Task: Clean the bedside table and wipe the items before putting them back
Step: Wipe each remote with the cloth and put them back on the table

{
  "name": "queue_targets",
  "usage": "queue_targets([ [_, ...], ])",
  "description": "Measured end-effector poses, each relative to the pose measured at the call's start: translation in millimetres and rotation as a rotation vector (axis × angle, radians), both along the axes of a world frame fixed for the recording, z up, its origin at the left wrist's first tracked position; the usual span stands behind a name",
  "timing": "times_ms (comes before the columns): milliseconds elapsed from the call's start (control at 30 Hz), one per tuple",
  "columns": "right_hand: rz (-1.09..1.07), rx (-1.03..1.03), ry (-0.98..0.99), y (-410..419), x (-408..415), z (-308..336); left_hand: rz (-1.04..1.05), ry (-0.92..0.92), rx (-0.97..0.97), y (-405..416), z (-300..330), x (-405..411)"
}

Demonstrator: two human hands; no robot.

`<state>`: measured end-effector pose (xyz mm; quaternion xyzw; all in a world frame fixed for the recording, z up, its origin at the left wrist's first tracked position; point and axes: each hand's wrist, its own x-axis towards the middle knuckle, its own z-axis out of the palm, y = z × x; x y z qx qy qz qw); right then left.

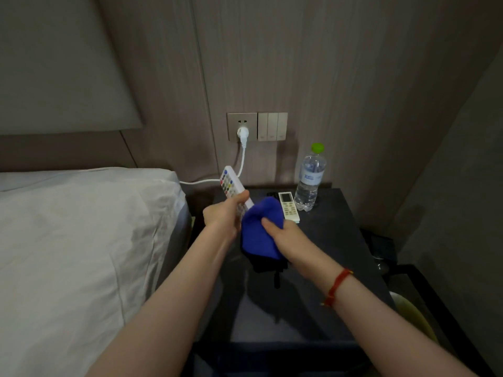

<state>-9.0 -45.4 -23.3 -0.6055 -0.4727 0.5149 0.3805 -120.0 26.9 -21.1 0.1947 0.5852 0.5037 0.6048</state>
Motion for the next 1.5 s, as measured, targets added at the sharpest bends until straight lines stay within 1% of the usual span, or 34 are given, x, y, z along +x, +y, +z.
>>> queue_targets([
  [67, -0.153, -0.014, 0.142, 15, 15, -7, -0.017, 0.095, -0.006, 23, -10, 9],
  [100, -0.225, -0.018, 0.176, 21, 23, -12, -0.032, 0.154, -0.005, 33, -17, 14],
  [233, -0.416, 0.018, 0.114, 40, 57, -32, -0.03, 0.403, -0.022, 71, -52, 34],
  [367, -0.476, 0.027, 0.16, 55, 87, -44, -0.12, 0.658, -0.061, 100, -85, 54],
  [500, -0.471, 0.023, 0.196, 63, 111, -50, -0.142, 0.755, -0.06, 117, -109, 70],
  [800, -0.441, 0.021, 0.239, 66, 130, -64, -0.142, 0.81, -0.096, 139, -141, 88],
  [933, -0.414, 0.032, 0.256, 63, 130, -66, -0.19, 0.866, -0.09, 139, -145, 90],
  [1000, -0.39, 0.04, 0.27, 60, 129, -65, -0.207, 0.862, -0.086, 138, -146, 89],
  [1133, -0.359, 0.057, 0.287, 56, 126, -62, -0.222, 0.756, -0.077, 134, -141, 82],
  [1233, -0.376, 0.107, 0.287, 54, 118, -59, -0.192, 0.762, -0.028, 127, -127, 75],
  [1300, -0.415, 0.152, 0.274, 53, 109, -56, -0.151, 0.737, 0.039, 113, -113, 70],
  [1400, -0.388, 0.202, 0.325, 49, 90, -46, -0.075, 0.626, 0.152, 79, -82, 54],
  [1500, -0.31, 0.198, 0.463, 38, 65, -31, -0.035, 0.453, 0.276, 33, -49, 27],
])
